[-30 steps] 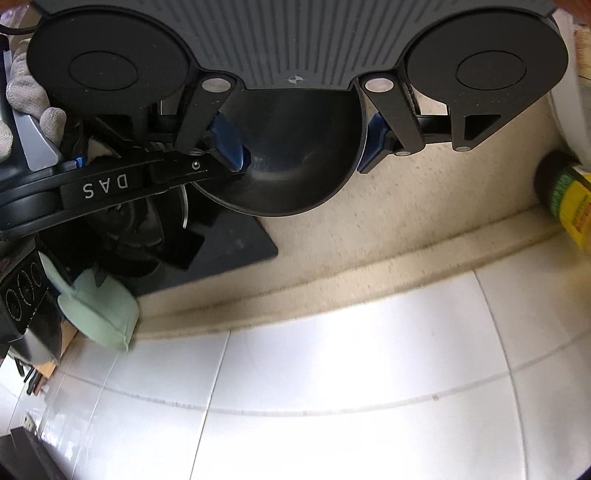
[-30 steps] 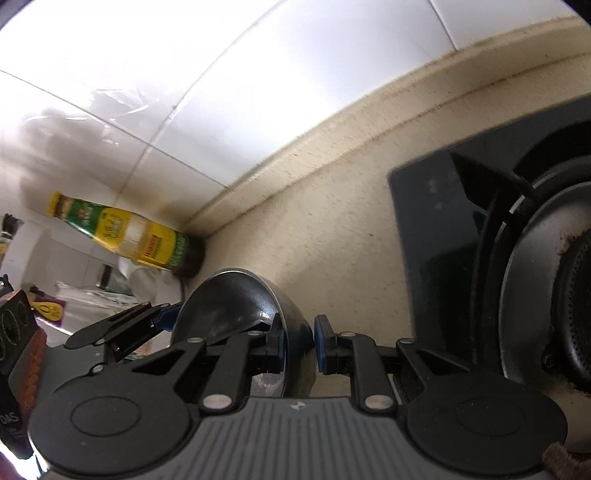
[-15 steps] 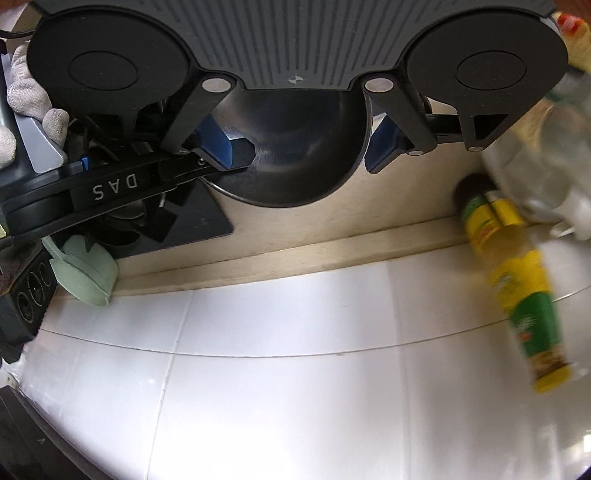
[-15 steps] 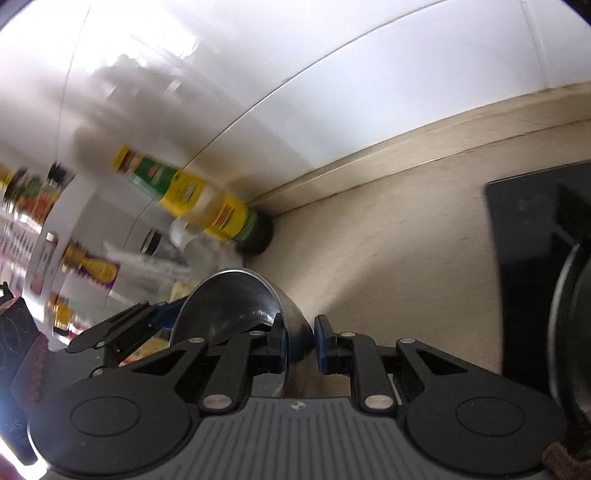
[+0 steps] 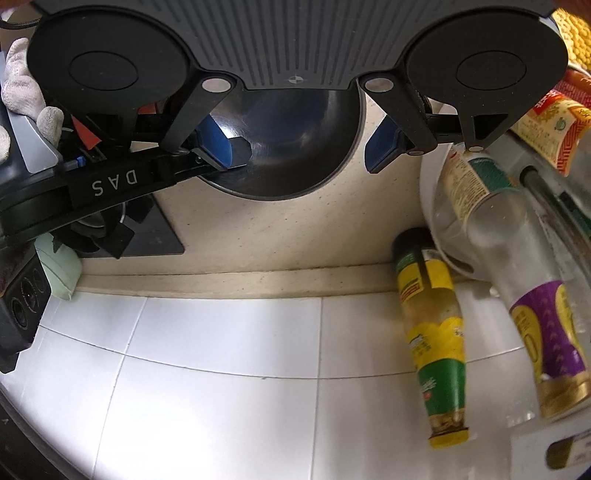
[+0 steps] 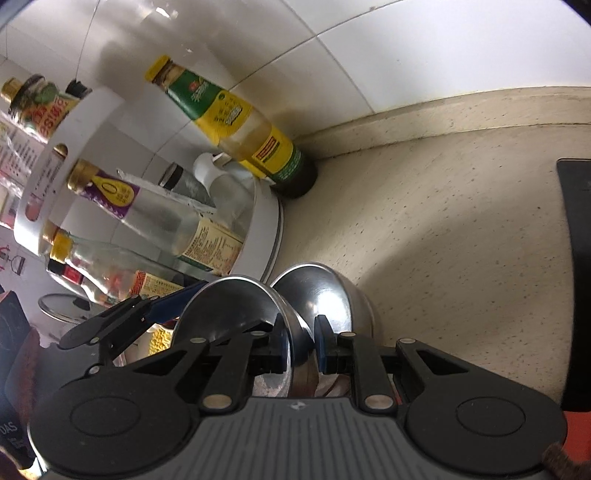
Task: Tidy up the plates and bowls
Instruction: 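Carry the dark bowl with both grippers toward the nested steel bowls, then lower the dark bowl into the nested steel bowls with both grippers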
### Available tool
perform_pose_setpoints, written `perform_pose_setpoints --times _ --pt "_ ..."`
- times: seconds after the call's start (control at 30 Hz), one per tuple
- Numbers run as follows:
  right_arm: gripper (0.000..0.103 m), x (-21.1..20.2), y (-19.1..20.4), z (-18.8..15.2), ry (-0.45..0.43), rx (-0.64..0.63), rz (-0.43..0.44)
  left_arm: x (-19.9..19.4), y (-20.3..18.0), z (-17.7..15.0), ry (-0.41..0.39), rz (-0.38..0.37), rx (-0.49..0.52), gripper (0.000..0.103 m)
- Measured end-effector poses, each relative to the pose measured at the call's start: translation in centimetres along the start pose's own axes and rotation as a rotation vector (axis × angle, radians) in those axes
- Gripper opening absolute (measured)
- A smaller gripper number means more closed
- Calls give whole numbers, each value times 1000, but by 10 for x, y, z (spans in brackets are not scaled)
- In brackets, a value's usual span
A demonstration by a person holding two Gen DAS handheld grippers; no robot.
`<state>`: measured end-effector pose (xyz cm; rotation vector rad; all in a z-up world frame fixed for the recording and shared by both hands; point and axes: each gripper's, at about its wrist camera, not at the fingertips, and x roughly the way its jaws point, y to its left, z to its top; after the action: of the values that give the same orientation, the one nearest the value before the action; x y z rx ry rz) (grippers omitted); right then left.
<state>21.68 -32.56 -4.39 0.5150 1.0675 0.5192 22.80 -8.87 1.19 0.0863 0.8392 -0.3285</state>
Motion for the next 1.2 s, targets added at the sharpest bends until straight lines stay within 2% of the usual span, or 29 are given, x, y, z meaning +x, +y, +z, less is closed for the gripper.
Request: perform_pose_setpoints --times 0.43,0.57,0.7,0.77,0.87,1.03,1.2 --pt "17 18 -2 4 12 -17 -36 17 6 -4 32 4 -3 87" --pt "21 15 -1 4 -29 -38 -74 19 6 -4 31 14 5 89" --pt "25 10 2 6 -56 -64 -75 18 7 -5 35 14 2 89" --pt "26 6 6 5 -72 -94 -97 14 9 -6 27 15 -5 91" --pt "35 -1 13 1 -101 -148 -138 3 14 -9 3 11 -24 96" --pt "36 -3 12 -3 -104 -160 -150 -15 13 -20 -45 40 -18 99" --pt "37 -3 9 -8 -86 -149 -137 -30 8 -46 -76 58 24 102"
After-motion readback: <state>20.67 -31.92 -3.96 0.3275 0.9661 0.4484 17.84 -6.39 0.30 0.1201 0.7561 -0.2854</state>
